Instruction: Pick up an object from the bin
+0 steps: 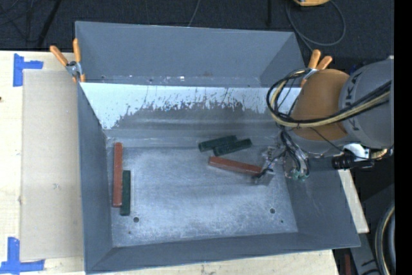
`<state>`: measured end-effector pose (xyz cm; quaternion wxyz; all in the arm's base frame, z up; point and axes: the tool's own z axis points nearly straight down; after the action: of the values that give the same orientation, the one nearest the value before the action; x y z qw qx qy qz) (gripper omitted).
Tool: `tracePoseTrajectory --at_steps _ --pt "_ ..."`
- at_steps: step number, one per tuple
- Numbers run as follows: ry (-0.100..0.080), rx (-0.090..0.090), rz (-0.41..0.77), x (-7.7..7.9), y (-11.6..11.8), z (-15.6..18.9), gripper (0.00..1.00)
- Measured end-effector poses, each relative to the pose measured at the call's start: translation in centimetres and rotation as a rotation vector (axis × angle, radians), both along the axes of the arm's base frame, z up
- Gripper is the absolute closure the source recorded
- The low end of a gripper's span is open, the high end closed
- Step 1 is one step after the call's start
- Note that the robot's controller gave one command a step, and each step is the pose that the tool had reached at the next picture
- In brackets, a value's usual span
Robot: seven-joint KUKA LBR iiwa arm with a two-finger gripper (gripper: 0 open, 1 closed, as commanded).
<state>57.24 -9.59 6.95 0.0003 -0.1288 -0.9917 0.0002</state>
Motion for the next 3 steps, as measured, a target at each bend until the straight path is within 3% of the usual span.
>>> tracePoseTrajectory --at_steps 1,2,3 --pt "-0.006 0.0 0.199 2.2 2.3 7.4 1.0" --pt "-0.011 -0.002 0.251 3.3 2.7 15.5 1.0" --pt "-0.003 0.0 0.252 3.1 2.7 15.0 0.0"
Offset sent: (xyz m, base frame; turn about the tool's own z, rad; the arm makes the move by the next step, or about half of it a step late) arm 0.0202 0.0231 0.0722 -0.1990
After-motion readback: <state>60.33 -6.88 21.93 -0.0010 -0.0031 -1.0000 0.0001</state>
